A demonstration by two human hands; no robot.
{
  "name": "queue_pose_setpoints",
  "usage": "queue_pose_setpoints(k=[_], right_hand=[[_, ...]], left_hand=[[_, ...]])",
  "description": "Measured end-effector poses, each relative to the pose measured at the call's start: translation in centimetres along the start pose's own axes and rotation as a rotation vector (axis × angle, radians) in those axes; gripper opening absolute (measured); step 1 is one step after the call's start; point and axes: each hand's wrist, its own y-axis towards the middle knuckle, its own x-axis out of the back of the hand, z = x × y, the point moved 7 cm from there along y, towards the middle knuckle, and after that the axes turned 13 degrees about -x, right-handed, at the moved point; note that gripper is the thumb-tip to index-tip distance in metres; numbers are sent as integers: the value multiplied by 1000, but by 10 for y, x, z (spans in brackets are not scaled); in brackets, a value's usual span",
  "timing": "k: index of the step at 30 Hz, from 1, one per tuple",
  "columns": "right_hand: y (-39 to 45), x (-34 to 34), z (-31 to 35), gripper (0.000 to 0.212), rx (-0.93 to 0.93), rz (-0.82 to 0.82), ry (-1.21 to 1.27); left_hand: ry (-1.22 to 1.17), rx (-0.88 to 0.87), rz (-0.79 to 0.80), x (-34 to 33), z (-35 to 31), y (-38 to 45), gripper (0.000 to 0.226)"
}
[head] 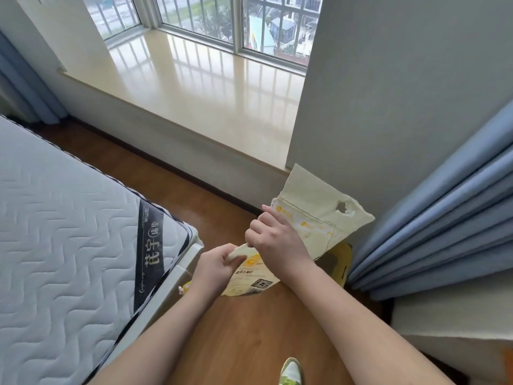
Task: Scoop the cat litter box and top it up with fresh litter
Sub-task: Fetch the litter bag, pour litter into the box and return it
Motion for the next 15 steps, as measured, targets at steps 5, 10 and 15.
queue_pose_setpoints(k=[5, 10, 15], right_hand=[[-15, -33, 0, 27, 25, -53, 59], [-14, -64, -29, 25, -10, -135, 91], [-17, -121, -67, 26, -93, -207, 101]], left_hand=[[20, -36, 20, -21, 41, -1, 12], [94, -113, 100, -38, 97, 14, 24], [170, -113, 113, -66, 168, 29, 15]])
